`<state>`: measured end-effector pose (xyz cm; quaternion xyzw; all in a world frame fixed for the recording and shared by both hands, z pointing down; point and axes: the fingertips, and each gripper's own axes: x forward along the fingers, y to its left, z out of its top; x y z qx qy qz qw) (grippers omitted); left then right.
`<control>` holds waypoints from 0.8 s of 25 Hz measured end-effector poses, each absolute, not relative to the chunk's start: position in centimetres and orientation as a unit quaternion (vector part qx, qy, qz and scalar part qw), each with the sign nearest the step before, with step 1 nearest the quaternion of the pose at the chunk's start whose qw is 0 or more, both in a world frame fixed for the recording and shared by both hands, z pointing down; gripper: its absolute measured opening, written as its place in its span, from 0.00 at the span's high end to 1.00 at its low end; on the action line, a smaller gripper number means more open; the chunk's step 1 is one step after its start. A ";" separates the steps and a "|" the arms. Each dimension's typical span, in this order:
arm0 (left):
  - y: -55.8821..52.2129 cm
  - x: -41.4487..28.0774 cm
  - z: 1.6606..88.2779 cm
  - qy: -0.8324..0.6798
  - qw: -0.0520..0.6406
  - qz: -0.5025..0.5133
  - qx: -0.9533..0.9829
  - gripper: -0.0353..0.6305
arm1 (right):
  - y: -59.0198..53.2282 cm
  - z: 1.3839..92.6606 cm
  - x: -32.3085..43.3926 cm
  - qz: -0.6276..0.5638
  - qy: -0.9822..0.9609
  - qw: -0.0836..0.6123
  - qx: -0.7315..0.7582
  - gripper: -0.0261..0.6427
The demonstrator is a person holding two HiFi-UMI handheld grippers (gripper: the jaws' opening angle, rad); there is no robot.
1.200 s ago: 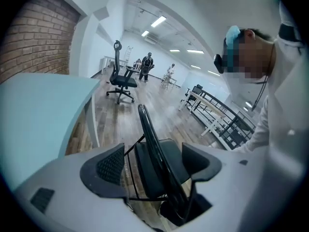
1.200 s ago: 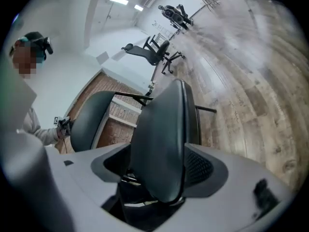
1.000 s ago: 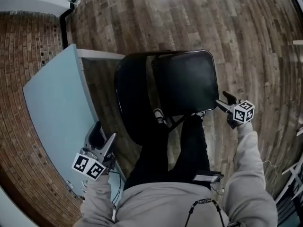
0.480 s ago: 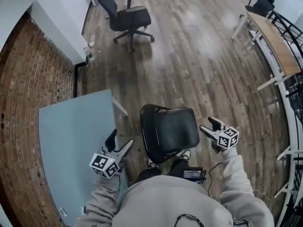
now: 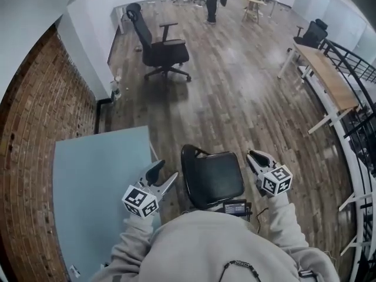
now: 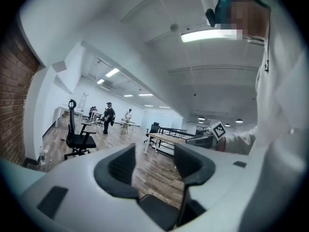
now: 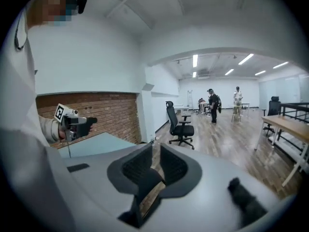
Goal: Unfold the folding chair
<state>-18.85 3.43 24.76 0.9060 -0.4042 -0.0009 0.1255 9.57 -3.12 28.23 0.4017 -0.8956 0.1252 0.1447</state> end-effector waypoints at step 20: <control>6.1 -19.2 22.0 -0.476 0.057 0.009 0.878 0.94 | 3.7 18.8 0.0 0.060 -0.917 0.108 0.380 0.95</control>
